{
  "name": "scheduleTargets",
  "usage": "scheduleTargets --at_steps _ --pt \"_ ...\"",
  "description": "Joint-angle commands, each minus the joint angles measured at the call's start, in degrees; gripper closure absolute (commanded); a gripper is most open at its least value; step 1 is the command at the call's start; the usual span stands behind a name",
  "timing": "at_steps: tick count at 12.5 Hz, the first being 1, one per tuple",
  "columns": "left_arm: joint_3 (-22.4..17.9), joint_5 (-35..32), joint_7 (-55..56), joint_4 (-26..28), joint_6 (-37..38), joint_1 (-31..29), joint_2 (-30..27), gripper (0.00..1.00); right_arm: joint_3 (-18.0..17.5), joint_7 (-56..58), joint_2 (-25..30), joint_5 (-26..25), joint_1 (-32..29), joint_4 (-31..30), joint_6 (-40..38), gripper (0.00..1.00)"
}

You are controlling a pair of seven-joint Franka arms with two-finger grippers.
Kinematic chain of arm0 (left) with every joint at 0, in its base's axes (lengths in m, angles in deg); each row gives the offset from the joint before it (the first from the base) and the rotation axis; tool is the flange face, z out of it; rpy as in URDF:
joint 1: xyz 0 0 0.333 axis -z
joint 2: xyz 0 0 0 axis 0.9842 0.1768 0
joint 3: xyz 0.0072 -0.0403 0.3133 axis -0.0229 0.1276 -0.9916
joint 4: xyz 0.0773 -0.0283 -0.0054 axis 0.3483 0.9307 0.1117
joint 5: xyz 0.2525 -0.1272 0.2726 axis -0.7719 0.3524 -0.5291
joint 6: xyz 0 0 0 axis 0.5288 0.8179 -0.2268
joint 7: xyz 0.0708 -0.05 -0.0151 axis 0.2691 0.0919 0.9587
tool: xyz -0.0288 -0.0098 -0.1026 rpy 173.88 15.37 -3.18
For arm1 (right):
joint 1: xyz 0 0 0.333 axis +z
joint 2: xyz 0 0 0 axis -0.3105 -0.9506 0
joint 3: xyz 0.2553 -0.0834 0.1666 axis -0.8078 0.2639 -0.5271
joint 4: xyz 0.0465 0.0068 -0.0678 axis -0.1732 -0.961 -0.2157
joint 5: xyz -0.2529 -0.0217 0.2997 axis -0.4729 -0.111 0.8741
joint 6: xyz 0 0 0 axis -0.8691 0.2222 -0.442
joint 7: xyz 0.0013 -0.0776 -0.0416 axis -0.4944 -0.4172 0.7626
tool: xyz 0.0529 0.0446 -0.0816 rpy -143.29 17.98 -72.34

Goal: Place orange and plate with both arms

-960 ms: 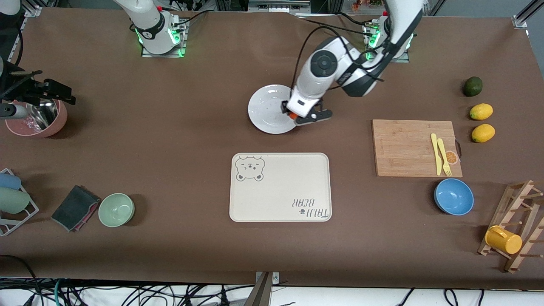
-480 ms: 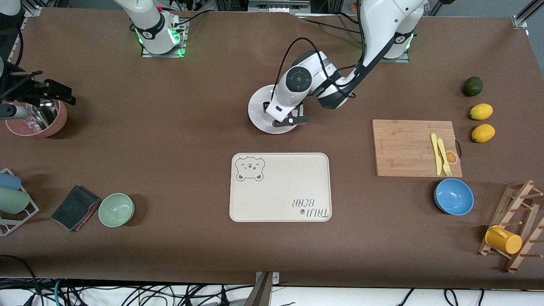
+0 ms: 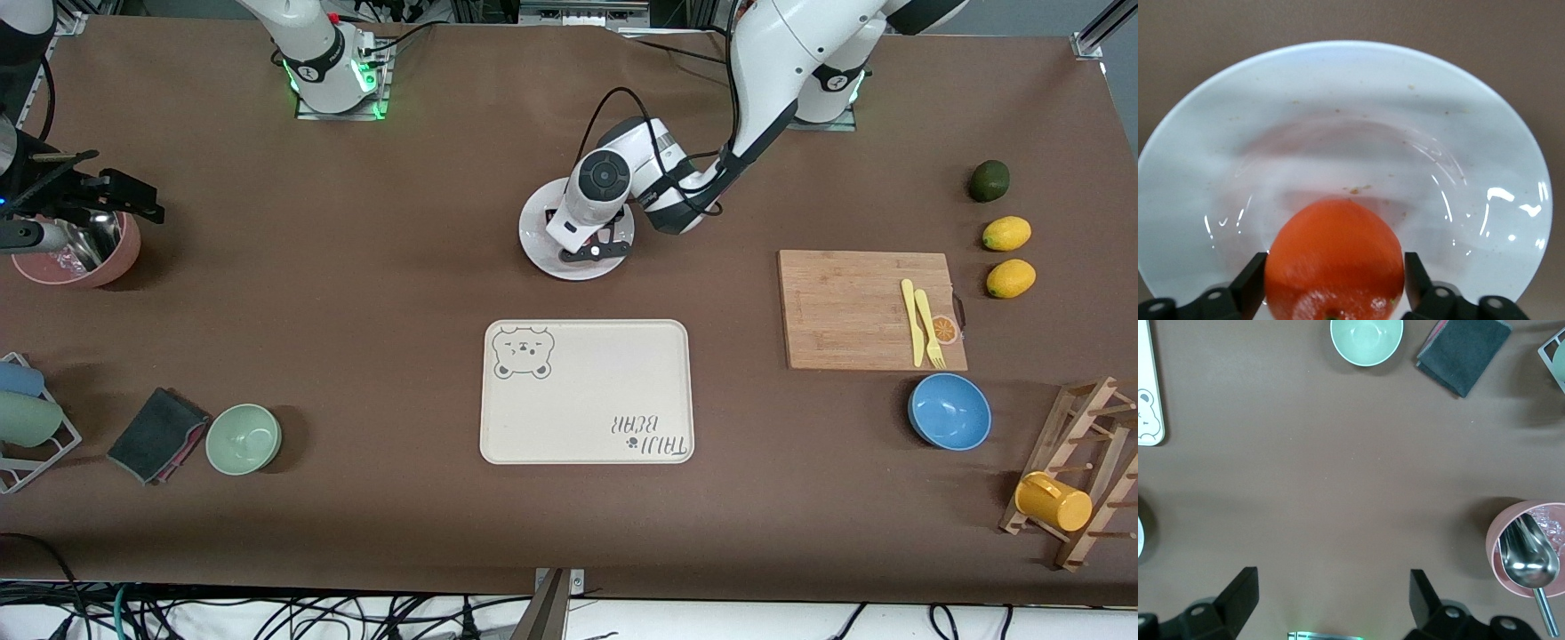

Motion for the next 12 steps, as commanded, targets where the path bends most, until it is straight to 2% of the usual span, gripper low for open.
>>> scheduleTargets --at_steps 1,3,6,8,12 --pt "-1.0 -1.9 0.4 -3.7 5.0 0.1 -0.7 0.0 -0.2 -0.9 0.0 0.6 0.2 0.5 0.0 0.0" --pt "-1.6 -1.8 0.4 -8.3 13.6 -1.8 -2.7 0.0 -0.2 -0.9 0.0 0.5 0.2 0.5 -0.4 0.0" --pt "-1.4 -1.9 -0.4 -15.9 26.0 -7.8 -3.9 0.0 -0.3 -0.6 -1.1 0.5 1.9 0.5 -1.6 0.0" --pt "-1.5 -2.0 -3.0 -18.2 29.6 -12.6 -4.5 0.0 -0.3 -1.0 -2.4 -0.2 6.1 0.5 -3.8 0.0" --pt "-1.7 -3.5 -19.4 -18.4 33.6 -23.4 -6.9 0.0 -0.6 -10.8 -7.3 2.6 13.4 0.4 -3.0 0.0"
